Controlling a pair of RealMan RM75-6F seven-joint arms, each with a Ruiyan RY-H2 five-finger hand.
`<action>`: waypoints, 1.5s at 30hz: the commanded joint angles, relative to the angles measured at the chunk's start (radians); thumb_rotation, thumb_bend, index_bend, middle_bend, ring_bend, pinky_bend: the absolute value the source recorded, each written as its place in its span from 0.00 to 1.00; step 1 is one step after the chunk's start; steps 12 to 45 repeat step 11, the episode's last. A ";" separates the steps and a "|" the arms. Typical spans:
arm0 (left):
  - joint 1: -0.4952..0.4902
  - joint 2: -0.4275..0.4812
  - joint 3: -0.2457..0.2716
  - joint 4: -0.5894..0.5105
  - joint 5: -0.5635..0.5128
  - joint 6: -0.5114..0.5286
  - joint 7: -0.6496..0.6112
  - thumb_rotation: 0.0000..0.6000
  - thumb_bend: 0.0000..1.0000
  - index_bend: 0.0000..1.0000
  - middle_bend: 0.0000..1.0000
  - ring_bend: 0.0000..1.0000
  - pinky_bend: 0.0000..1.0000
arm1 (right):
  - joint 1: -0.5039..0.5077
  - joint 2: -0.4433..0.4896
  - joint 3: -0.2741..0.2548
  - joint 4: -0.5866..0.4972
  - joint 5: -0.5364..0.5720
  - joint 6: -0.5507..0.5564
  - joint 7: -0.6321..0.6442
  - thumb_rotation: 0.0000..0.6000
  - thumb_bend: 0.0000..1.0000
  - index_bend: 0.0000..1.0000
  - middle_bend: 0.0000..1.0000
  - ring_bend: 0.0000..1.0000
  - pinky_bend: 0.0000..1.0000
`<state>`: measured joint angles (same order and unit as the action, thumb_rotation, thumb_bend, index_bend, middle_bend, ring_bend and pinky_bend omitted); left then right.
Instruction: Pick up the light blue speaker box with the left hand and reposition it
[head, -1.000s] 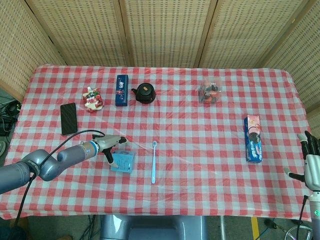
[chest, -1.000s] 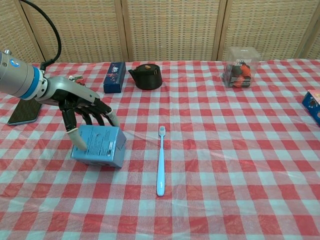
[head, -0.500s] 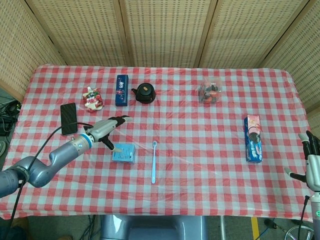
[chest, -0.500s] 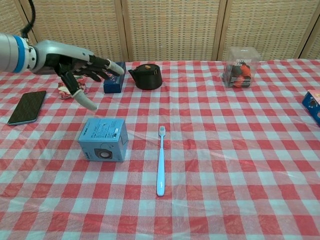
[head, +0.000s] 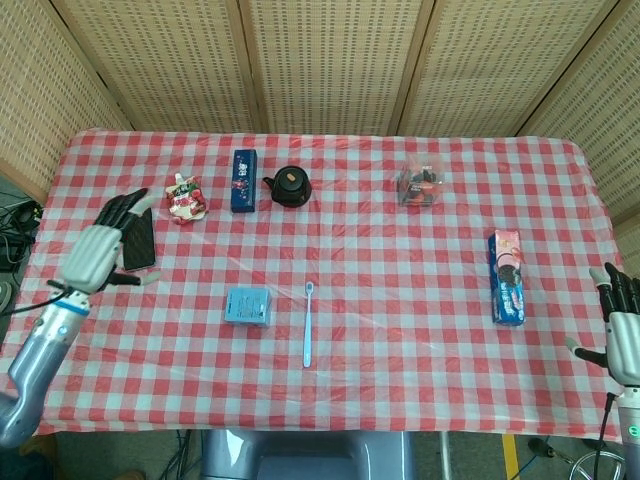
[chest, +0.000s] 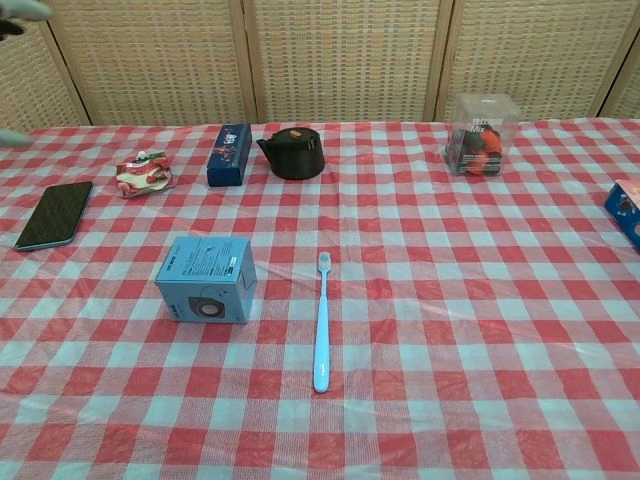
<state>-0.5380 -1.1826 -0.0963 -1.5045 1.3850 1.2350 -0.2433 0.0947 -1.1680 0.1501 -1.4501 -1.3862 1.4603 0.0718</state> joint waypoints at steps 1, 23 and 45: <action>0.141 0.047 0.060 -0.068 -0.016 0.107 0.105 1.00 0.00 0.00 0.00 0.00 0.00 | -0.001 0.001 -0.001 -0.002 -0.004 0.003 0.001 1.00 0.00 0.09 0.00 0.00 0.00; 0.282 0.050 0.094 -0.118 -0.006 0.267 0.189 1.00 0.00 0.00 0.00 0.00 0.00 | -0.007 0.010 -0.005 -0.008 -0.018 0.017 0.021 1.00 0.00 0.09 0.00 0.00 0.00; 0.282 0.050 0.094 -0.118 -0.006 0.267 0.189 1.00 0.00 0.00 0.00 0.00 0.00 | -0.007 0.010 -0.005 -0.008 -0.018 0.017 0.021 1.00 0.00 0.09 0.00 0.00 0.00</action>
